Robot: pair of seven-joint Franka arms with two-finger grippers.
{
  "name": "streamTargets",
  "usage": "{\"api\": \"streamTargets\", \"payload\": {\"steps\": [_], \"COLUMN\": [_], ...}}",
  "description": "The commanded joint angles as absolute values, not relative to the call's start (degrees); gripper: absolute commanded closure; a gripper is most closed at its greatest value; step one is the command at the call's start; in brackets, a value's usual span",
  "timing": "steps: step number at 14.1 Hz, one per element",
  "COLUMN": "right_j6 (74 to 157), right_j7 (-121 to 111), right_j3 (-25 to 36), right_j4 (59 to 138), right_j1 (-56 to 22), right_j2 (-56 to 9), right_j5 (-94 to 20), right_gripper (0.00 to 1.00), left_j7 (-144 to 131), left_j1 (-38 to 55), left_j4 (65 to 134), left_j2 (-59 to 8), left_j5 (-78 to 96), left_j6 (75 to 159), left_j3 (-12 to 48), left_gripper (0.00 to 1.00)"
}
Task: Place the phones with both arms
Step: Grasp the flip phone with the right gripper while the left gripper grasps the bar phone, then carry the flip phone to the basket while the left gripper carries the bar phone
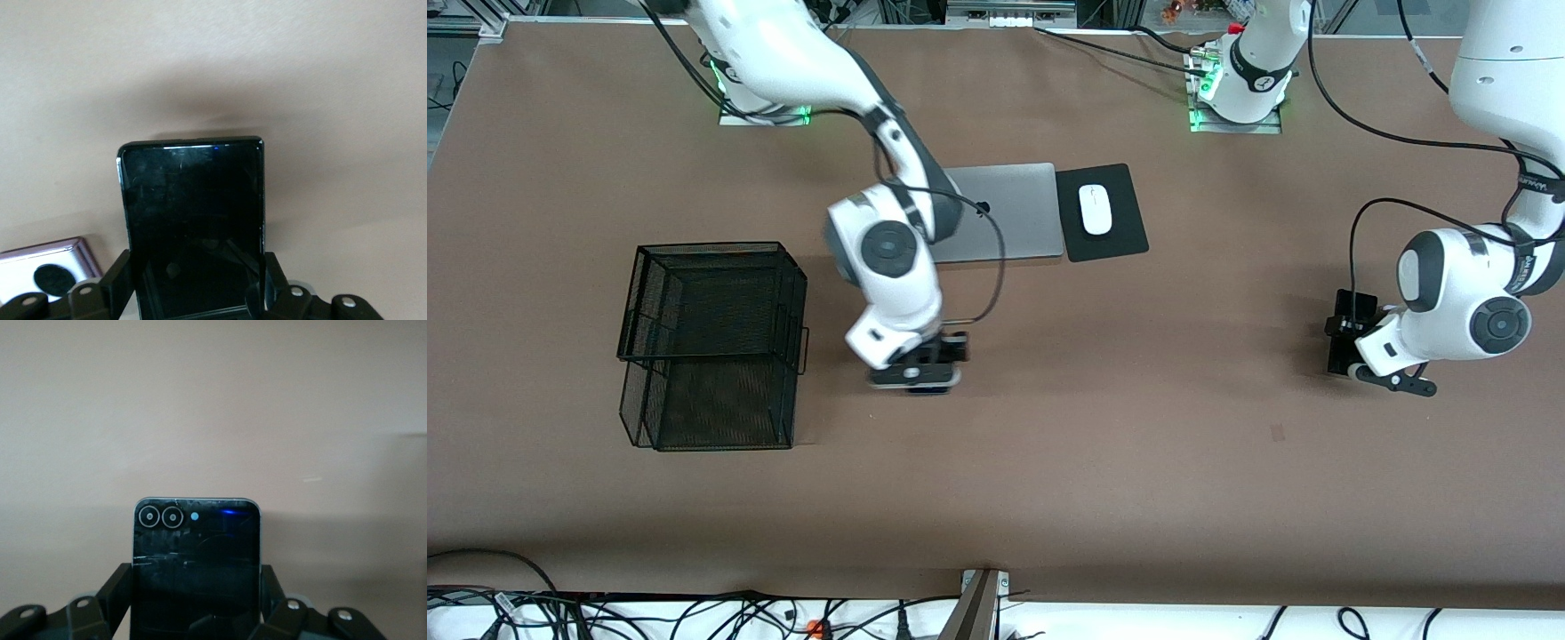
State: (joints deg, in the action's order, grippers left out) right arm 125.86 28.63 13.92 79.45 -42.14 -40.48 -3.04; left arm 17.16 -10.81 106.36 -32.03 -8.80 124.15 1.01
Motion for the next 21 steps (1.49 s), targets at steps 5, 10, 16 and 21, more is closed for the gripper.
{"api": "streamTargets", "payload": {"steps": [5, 10, 16, 21], "right_j6": [106.2, 107.5, 119.0, 127.3], "right_j7": [10.8, 1.1, -2.2, -2.2], "right_j3": [28.5, 37.1, 42.9, 43.8], "right_j4": [87.6, 104.6, 119.5, 124.7], "right_j1": [-41.7, -41.7, -41.7, -41.7], "right_j2": [-23.7, -12.3, -7.5, -8.3], "right_j5": [-3.3, -3.2, -3.2, -3.3], "right_gripper": [0.72, 0.72, 0.72, 0.72], "left_j7": [-6.0, -23.9, -37.0, -36.5], "left_j1": [5.1, 18.2, 28.6, 36.2], "left_j4": [102.5, 94.7, 80.0, 68.1], "left_j2": [-32.2, -34.6, -44.1, -51.4], "left_j5": [-7.7, -0.8, 4.6, 5.1], "left_j6": [120.6, 116.5, 116.5, 117.2], "left_j3": [0.8, 0.8, 0.8, 0.8], "left_gripper": [1.0, 1.0, 1.0, 1.0]}}
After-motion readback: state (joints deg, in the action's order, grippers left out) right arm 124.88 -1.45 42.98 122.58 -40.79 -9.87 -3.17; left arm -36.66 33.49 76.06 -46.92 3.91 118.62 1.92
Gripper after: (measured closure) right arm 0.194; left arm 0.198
